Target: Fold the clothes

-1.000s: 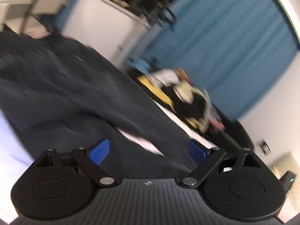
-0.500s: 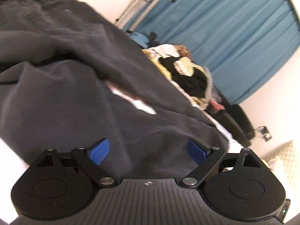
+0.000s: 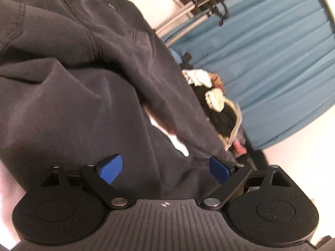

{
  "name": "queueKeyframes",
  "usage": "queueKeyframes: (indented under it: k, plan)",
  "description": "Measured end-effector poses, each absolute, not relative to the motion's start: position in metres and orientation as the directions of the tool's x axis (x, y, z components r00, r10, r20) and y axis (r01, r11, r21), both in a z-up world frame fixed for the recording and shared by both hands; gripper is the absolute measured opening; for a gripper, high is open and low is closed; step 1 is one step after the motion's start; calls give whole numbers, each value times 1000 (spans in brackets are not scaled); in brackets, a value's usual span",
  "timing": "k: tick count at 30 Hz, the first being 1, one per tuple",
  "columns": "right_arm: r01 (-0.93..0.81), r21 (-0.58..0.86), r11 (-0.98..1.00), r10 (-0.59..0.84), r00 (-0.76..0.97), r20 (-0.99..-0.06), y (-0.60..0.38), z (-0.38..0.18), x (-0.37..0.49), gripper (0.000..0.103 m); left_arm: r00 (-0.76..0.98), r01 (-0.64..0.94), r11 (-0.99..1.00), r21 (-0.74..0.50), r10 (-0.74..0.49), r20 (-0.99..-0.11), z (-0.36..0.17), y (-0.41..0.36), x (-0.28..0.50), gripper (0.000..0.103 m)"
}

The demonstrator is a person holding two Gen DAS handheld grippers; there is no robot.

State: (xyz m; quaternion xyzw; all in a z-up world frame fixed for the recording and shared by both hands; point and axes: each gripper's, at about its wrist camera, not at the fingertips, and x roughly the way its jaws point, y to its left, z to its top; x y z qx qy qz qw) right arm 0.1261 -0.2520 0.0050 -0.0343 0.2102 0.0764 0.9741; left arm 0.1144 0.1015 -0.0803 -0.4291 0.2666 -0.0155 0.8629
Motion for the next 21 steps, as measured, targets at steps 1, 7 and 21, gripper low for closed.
queueKeyframes:
  k: [1,7,21]
  plan:
    - [-157,-156,975,97,937,-336,-245,16,116,11,862,-196,628,-754,-256,-437,-78,102,113,91]
    - [-168,-736,656,-23,970,-242,-202,-17,74,12,859,-163,680,-715,-258,-442,-67,93,107,92]
    - [-167,126,978,210,778,-592,-315,-1,89,71,827,-221,685,-694,-245,-506,-71,94,104,92]
